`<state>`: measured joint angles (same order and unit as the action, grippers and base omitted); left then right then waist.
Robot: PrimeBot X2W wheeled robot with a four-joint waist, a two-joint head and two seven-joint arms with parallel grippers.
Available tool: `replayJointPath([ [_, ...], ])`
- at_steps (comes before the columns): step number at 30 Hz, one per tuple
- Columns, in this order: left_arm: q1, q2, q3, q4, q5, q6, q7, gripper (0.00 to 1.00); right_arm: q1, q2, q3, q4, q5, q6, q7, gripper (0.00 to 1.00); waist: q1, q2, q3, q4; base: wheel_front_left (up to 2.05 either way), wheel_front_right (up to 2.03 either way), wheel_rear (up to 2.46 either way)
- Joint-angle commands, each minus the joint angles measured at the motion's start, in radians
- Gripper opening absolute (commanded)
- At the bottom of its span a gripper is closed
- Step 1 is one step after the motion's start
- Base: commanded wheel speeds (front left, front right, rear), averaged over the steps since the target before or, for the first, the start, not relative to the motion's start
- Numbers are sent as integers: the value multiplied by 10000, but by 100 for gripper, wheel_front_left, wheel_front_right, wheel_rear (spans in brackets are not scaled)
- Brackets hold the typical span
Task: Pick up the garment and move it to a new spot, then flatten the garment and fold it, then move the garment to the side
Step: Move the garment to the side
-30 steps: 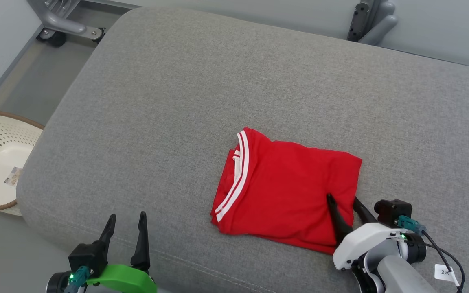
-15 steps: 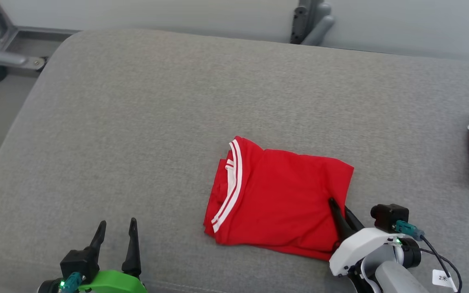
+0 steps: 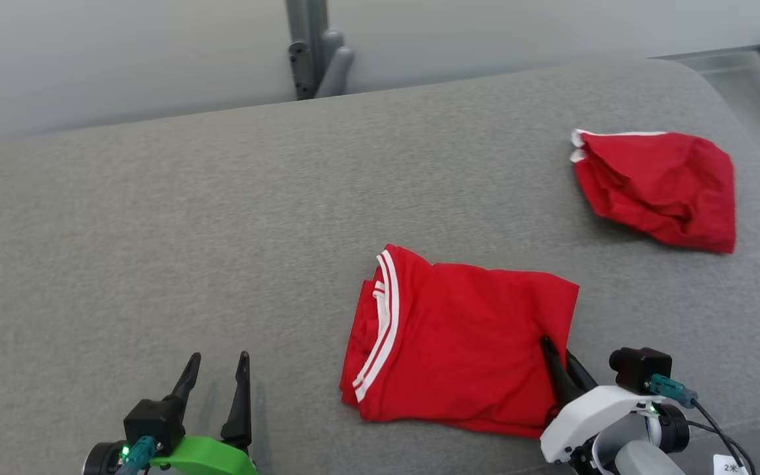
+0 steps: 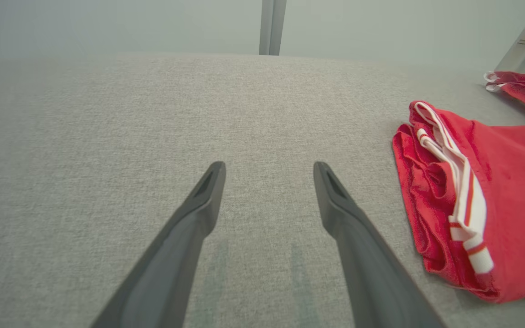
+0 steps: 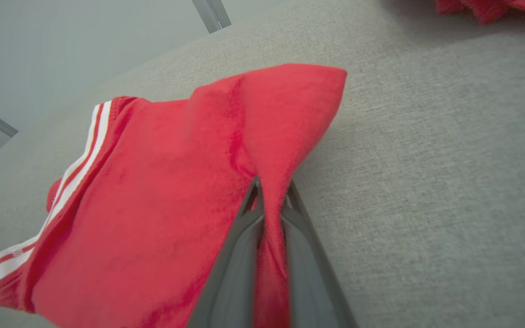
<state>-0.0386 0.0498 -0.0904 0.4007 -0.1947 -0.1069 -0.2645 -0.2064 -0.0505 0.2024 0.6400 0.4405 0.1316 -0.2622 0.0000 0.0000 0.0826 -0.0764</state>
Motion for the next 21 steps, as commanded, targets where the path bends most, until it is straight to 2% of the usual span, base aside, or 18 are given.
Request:
replayJointPath([
  [1,-127,24,-84,17,-27,-64,7,100,172,-65,9,-56,106,-20,-21,0,0,0,-264,-1835,0,0,0],
  [6,-350,27,-304,11,38,-73,7,100,8,-48,186,-198,177,-20,-22,0,0,0,-24,-2655,0,0,0],
  [11,-643,28,-620,45,101,-76,7,100,-113,-31,258,-347,319,-20,-24,0,0,0,244,-2978,0,0,0],
  [15,-778,35,-810,108,183,-98,7,100,-354,-31,291,-545,124,-18,-25,0,0,0,542,-2835,0,0,0],
  [21,-1031,35,-904,165,339,-68,7,100,-1357,-704,645,-673,-198,-18,-25,0,0,0,1001,-2185,0,0,0],
])
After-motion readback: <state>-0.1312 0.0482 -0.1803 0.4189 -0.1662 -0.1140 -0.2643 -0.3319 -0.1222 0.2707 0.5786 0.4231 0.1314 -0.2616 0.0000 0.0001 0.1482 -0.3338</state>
